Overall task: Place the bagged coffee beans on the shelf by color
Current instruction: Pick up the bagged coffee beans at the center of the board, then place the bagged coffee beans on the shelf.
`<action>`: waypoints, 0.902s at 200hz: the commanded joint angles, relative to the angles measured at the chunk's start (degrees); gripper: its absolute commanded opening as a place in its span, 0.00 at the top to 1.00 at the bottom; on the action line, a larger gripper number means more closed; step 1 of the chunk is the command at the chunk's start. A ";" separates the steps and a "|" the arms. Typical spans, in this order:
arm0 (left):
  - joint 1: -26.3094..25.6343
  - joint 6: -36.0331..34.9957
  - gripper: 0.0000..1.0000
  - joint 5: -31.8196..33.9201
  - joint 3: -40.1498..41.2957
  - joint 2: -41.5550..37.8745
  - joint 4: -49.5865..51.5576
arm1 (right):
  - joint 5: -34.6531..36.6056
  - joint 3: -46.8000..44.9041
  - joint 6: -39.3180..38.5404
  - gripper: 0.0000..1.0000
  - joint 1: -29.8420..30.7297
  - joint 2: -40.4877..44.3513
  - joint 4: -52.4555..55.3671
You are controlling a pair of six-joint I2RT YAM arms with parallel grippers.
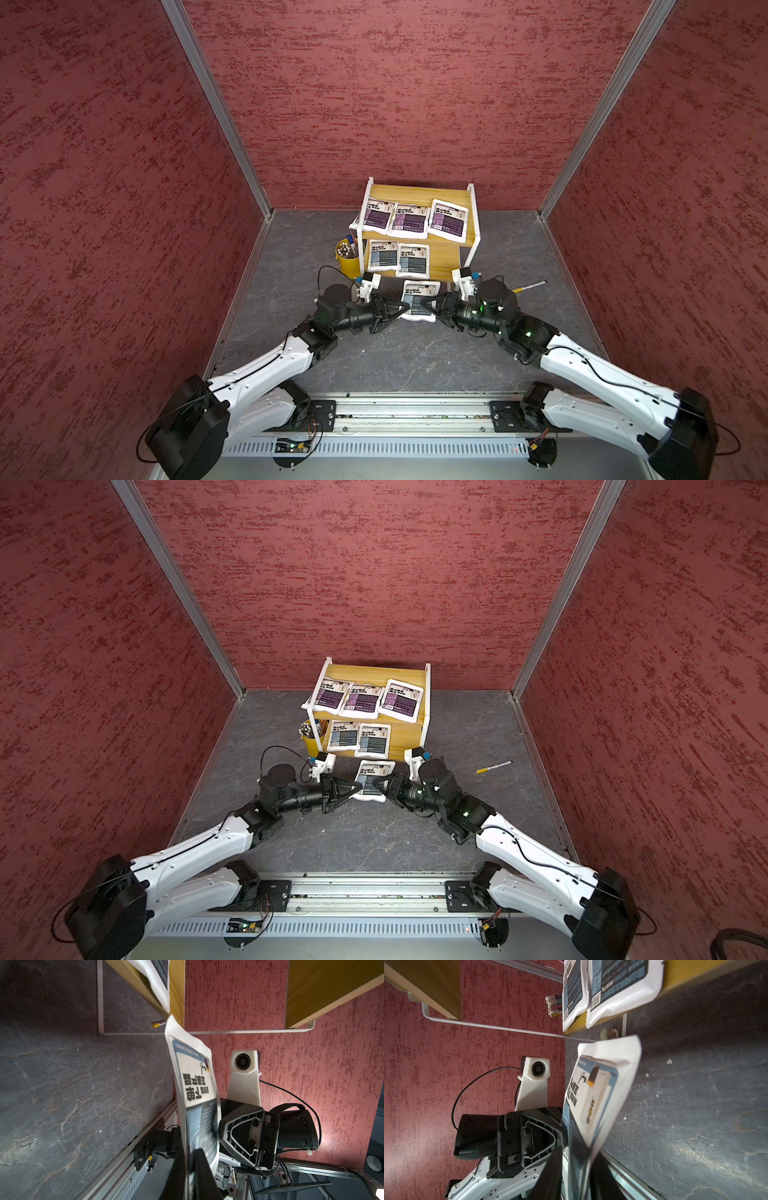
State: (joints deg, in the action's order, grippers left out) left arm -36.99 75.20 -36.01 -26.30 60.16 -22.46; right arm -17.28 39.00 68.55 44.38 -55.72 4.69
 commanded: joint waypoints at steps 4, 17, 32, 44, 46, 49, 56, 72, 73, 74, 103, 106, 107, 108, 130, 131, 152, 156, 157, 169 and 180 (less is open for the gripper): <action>0.21 -0.65 0.92 0.20 -1.67 0.68 -1.42 | 1.54 0.81 -0.82 0.66 -0.73 2.09 1.77; 0.64 -0.71 0.92 -0.01 -2.03 1.05 -1.44 | 1.76 1.13 -1.29 0.60 -1.68 3.89 4.77; 0.96 -1.75 0.92 -0.29 -3.54 1.61 -0.20 | 3.13 2.22 -2.27 0.55 -3.31 7.32 12.02; 0.98 -3.49 0.92 -0.37 -5.60 2.30 2.00 | 3.65 3.13 -3.48 0.51 -5.61 9.99 19.32; 1.03 -3.83 0.92 -0.42 -5.93 2.43 2.34 | 3.63 3.28 -3.68 0.51 -6.04 10.43 20.25; 1.04 -4.28 0.92 -0.55 -6.45 2.77 2.62 | 3.65 3.42 -3.95 0.50 -6.65 11.04 21.56; 1.15 -5.09 0.92 -0.70 -7.66 3.51 3.35 | 3.79 3.85 -4.49 0.48 -8.07 12.64 24.74; 1.63 -6.99 0.92 -1.27 -10.45 5.88 4.35 | 2.87 4.15 -5.42 0.46 -11.56 15.39 29.04; 1.64 -7.12 0.92 -1.31 -10.62 6.04 4.49 | 2.73 4.15 -5.43 0.46 -11.75 15.56 29.18; 1.70 -7.24 0.92 -1.32 -10.79 6.16 4.55 | 2.62 4.11 -5.49 0.46 -11.98 15.69 29.25; 2.76 -11.44 0.92 -2.32 -16.12 10.99 7.26 | -0.93 4.71 -6.47 0.43 -16.77 16.91 30.42; 2.84 -12.02 0.92 -2.39 -16.71 11.59 7.74 | -1.43 4.89 -6.70 0.43 -17.12 16.74 30.45; 2.87 -12.15 0.92 -2.39 -16.91 11.75 7.85 | -1.57 5.00 -6.78 0.43 -17.26 16.68 30.46; 2.88 -12.25 0.92 -2.40 -17.10 12.00 7.99 | -1.68 5.10 -6.82 0.43 -17.42 16.60 30.46; 2.95 -15.29 0.92 -2.76 -21.32 15.74 9.99 | -3.72 6.81 -8.61 0.42 -19.21 14.86 30.91; 2.97 -15.36 0.92 -2.76 -21.42 15.84 10.03 | -3.81 6.93 -8.66 0.42 -19.31 14.77 30.91; 2.93 -16.42 0.92 -2.10 -23.29 18.47 9.14 | -5.18 8.26 -9.65 0.40 -20.66 13.27 30.66; 2.90 -16.48 0.92 -1.98 -23.55 19.01 8.76 | -5.44 8.44 -9.79 0.40 -20.82 12.99 30.58; 2.90 -16.49 0.92 -2.02 -23.63 19.11 8.67 | -5.51 8.45 -9.82 0.40 -20.82 12.91 30.57; 2.84 -16.59 0.92 -1.64 -24.28 20.38 7.67 | -6.25 8.85 -10.09 0.40 -21.36 12.19 30.23; 2.72 -16.92 0.92 -1.28 -24.92 21.44 7.40 | -6.82 9.00 -10.26 0.40 -21.62 11.67 30.06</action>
State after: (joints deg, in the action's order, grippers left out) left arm -34.30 61.04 -37.41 -49.28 79.70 -14.04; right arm -21.39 46.26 60.34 23.79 -43.42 34.37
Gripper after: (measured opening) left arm 0.101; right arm 0.602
